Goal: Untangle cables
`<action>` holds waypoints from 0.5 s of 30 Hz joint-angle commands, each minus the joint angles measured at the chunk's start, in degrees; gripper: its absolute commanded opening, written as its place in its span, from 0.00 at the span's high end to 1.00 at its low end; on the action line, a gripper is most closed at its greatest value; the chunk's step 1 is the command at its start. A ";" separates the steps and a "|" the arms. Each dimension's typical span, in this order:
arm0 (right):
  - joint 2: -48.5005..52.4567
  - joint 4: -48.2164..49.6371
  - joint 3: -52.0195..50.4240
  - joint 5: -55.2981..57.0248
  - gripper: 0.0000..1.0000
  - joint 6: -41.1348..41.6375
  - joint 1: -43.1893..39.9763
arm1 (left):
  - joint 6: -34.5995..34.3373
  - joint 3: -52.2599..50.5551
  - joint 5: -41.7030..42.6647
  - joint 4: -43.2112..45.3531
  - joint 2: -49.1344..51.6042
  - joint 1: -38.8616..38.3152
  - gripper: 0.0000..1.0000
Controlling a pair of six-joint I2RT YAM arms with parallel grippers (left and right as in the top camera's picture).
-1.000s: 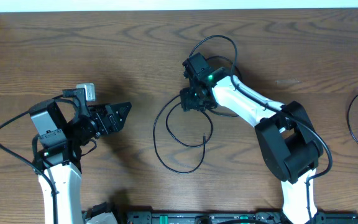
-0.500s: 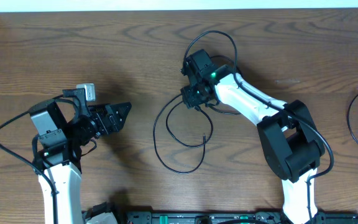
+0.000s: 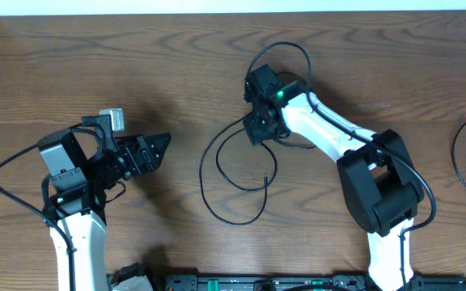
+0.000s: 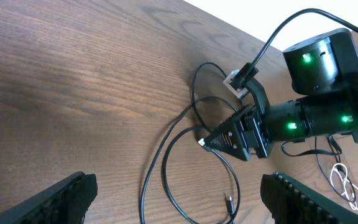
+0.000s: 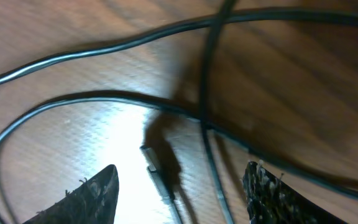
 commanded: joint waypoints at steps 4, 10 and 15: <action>0.28 -0.20 -0.55 -3.80 0.39 2.84 0.66 | 0.55 -0.20 0.74 -0.13 -0.07 0.31 0.11; 0.28 -0.28 -0.81 -4.13 0.39 3.15 0.59 | 0.55 -0.20 0.74 -0.15 -0.07 0.31 0.10; 0.28 -0.42 -1.27 -5.64 0.39 3.13 0.61 | 0.55 -0.20 0.76 -0.17 -0.07 0.31 0.10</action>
